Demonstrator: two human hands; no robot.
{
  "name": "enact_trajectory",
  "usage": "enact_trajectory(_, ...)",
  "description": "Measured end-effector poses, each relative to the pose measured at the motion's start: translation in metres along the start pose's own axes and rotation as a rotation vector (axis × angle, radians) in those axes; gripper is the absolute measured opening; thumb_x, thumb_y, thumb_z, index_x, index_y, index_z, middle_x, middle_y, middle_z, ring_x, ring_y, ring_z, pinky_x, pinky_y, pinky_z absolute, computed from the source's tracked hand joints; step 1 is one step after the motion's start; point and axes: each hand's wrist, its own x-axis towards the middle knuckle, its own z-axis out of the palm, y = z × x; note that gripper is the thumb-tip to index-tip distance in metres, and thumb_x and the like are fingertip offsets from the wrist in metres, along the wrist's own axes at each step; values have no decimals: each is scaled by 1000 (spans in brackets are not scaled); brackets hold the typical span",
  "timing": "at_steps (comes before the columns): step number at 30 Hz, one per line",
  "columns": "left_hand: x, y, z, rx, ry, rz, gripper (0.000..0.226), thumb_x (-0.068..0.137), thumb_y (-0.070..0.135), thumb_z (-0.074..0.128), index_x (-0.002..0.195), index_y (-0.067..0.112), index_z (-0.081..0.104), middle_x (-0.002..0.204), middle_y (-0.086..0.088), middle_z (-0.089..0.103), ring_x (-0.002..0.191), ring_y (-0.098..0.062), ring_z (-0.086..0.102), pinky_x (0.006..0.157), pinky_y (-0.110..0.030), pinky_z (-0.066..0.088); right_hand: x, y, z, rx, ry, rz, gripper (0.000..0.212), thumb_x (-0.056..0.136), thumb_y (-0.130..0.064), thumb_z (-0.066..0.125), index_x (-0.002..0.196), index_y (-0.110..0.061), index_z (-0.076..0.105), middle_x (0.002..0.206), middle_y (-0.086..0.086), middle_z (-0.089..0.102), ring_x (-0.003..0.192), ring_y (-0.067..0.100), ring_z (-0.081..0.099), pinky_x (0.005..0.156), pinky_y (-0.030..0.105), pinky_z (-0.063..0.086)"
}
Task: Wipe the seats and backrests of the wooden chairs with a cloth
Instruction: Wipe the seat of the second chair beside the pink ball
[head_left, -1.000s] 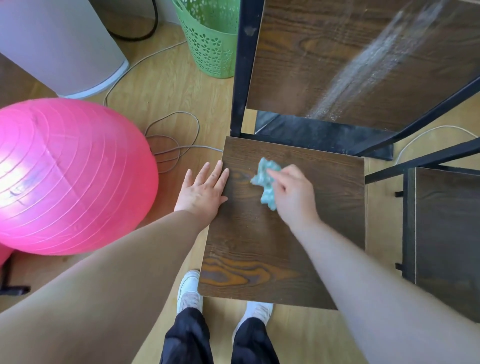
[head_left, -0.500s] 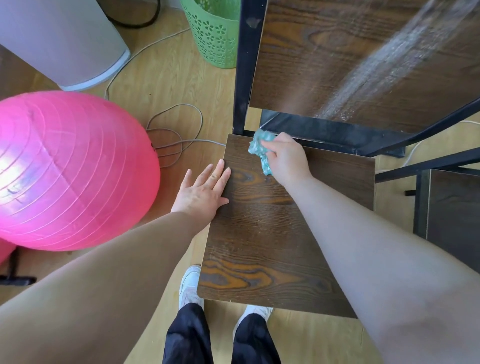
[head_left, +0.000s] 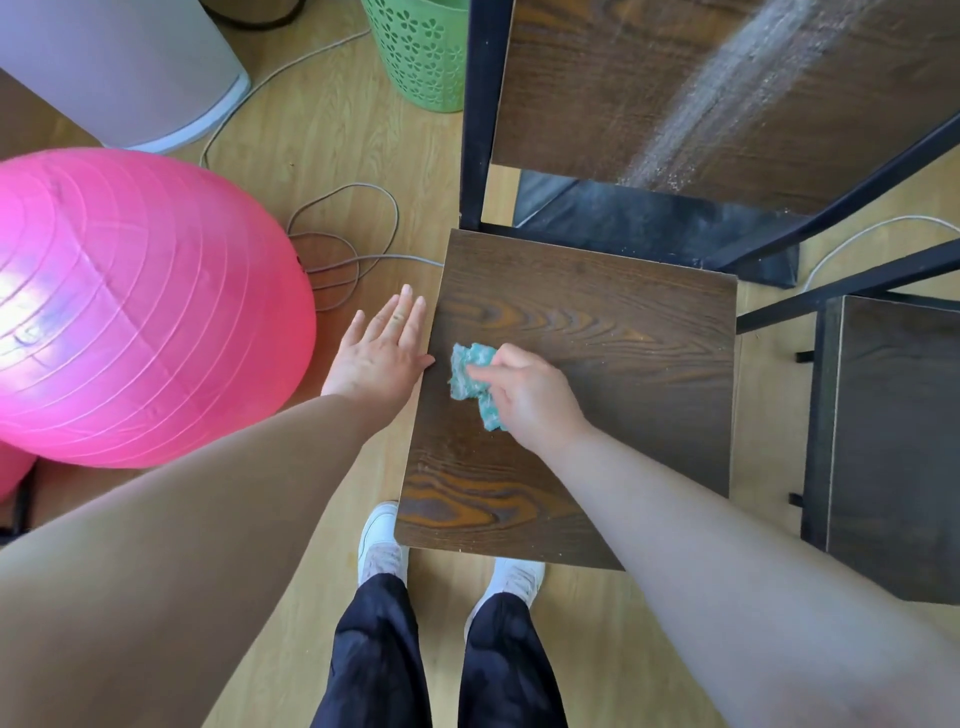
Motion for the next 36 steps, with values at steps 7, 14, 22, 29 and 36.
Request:
enact_trajectory(7, -23, -4, 9, 31, 5, 6, 66, 107, 43, 24, 157, 20, -10, 166, 0, -16, 153, -16, -10, 124, -45, 4, -74, -29, 43, -9, -82, -133, 33, 82, -5, 70, 112, -19, 72, 88, -1, 58, 78, 23, 55, 65, 30, 53)
enact_trajectory(14, -38, 1, 18, 55, 5, 22, 63, 107, 41, 22, 157, 22, -10, 166, -1, -16, 153, -18, -11, 124, -47, 5, -134, -51, 76, -13, -269, -166, 48, 70, 0, 74, 114, -18, 70, 90, 0, 56, 80, 22, 53, 59, 30, 50)
enact_trajectory(22, -54, -7, 18, -22, -1, -132, 63, 107, 36, 25, 158, 18, -8, 166, -2, -16, 153, -18, -9, 124, -45, 5, -91, -45, 19, 309, -226, 46, 34, 93, 1, 54, 116, -15, 72, 97, 3, 59, 74, 6, 50, 68, 7, 36)
enact_trajectory(29, -51, -21, 8, -46, -12, -91, 62, 108, 33, 23, 158, 18, -10, 165, -2, -20, 152, -17, -13, 124, -44, 3, 65, -24, -50, 102, 196, 108, 33, 91, 0, 58, 117, -14, 71, 96, 1, 56, 87, 13, 54, 78, 14, 39)
enact_trajectory(36, -34, -49, 9, -22, -20, -28, 61, 108, 35, 21, 157, 18, -11, 164, -2, -21, 152, -18, -16, 124, -46, 1, 148, -10, -45, 59, 162, 250, 25, 93, -18, 56, 110, -5, 68, 85, -7, 53, 75, 4, 54, 79, 32, 49)
